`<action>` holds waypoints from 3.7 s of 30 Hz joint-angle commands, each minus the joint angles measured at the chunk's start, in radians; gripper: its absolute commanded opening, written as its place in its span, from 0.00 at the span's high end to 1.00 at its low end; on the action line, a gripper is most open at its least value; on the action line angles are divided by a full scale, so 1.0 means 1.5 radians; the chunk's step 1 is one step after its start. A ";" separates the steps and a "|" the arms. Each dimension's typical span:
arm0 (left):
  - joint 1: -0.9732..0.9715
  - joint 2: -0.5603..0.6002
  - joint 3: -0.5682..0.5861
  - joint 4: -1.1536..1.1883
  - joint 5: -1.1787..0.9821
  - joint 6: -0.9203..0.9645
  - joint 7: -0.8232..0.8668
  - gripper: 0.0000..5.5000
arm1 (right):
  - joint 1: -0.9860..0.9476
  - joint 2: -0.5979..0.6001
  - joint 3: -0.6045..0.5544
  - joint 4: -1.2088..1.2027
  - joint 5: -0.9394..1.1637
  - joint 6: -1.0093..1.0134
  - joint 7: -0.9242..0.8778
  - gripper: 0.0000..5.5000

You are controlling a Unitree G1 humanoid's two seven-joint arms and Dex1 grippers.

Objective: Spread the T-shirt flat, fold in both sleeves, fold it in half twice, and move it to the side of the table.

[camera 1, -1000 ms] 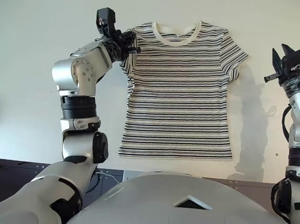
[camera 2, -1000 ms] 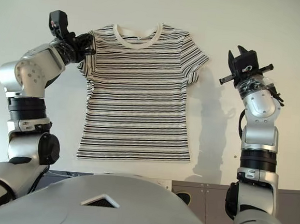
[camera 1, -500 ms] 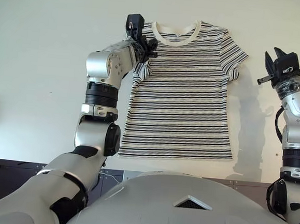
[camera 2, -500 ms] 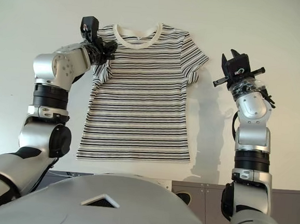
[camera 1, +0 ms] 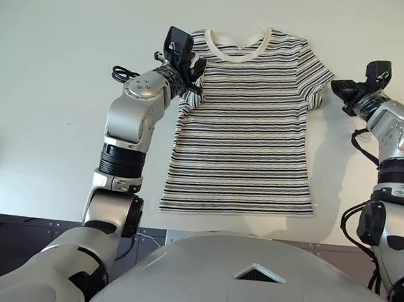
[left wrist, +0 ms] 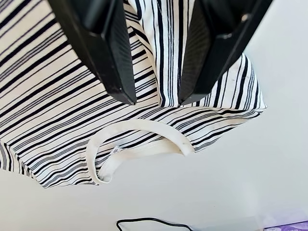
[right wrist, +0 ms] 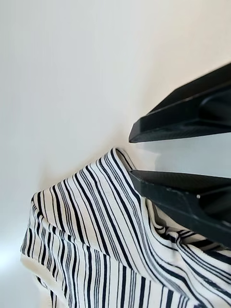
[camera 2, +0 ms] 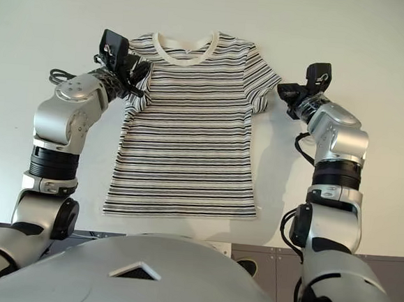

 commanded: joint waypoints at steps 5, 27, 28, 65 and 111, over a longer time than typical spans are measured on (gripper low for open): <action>0.010 -0.013 -0.004 -0.017 0.004 0.007 -0.007 0.71 | -0.077 0.038 -0.077 0.115 0.062 0.046 -0.035 0.81; 0.002 -0.018 -0.013 0.006 0.023 0.013 -0.012 0.70 | -0.058 0.064 -0.060 0.012 0.070 0.003 -0.023 0.98; 0.003 -0.019 -0.012 0.004 0.023 0.013 -0.010 0.70 | -0.052 0.067 -0.049 -0.018 0.068 0.011 -0.023 0.98; 0.007 -0.021 -0.019 0.008 0.048 0.011 -0.014 0.70 | -0.087 0.055 -0.081 0.146 0.061 -0.006 -0.036 0.77; 0.025 -0.037 -0.011 0.012 0.055 -0.001 0.021 0.70 | -0.118 0.080 0.107 -0.186 0.039 0.191 0.031 0.87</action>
